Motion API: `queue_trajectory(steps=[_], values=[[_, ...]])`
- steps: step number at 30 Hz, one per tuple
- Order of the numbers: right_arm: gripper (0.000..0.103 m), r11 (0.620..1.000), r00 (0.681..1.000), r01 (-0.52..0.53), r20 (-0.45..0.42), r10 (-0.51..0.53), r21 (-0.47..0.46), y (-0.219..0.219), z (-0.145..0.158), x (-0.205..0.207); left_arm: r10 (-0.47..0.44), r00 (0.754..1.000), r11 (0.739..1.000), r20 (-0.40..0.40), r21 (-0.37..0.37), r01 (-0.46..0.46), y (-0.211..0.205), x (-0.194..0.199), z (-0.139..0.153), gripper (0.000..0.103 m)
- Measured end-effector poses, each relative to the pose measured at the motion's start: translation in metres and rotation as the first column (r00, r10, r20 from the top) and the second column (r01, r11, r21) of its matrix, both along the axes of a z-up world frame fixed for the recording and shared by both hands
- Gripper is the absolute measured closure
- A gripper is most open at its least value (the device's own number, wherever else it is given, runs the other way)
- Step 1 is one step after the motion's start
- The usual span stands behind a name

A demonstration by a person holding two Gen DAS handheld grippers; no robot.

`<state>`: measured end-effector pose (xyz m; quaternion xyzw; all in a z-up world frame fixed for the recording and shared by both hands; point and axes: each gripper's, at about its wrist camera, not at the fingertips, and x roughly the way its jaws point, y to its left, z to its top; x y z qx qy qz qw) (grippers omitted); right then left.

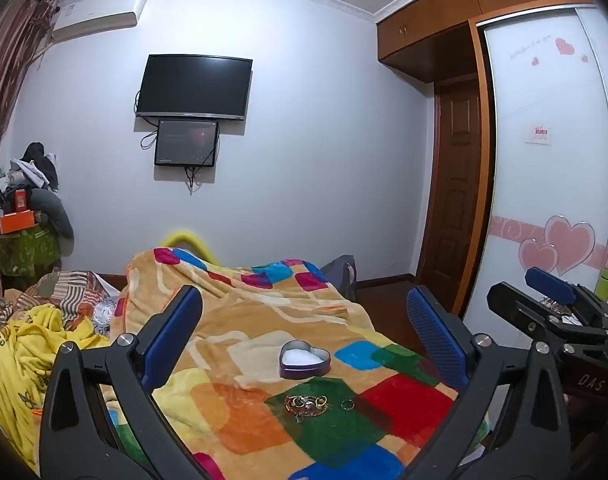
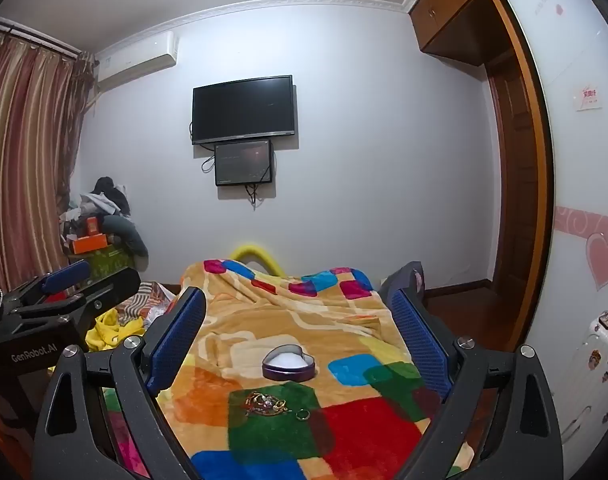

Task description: Organize jewelry

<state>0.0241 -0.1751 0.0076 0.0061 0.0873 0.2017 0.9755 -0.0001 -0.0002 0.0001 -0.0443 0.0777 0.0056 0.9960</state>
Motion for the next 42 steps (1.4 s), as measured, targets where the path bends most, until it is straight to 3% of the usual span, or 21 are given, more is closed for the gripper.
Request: queue_trajectory(steps=[42], values=[[0.01,1.0,1.0,-0.005,-0.029,0.005,0.01,0.004,-0.007,-0.002,-0.012,0.999,1.0,-0.049,0.014,0.013,0.0,0.007,-0.01,0.0]])
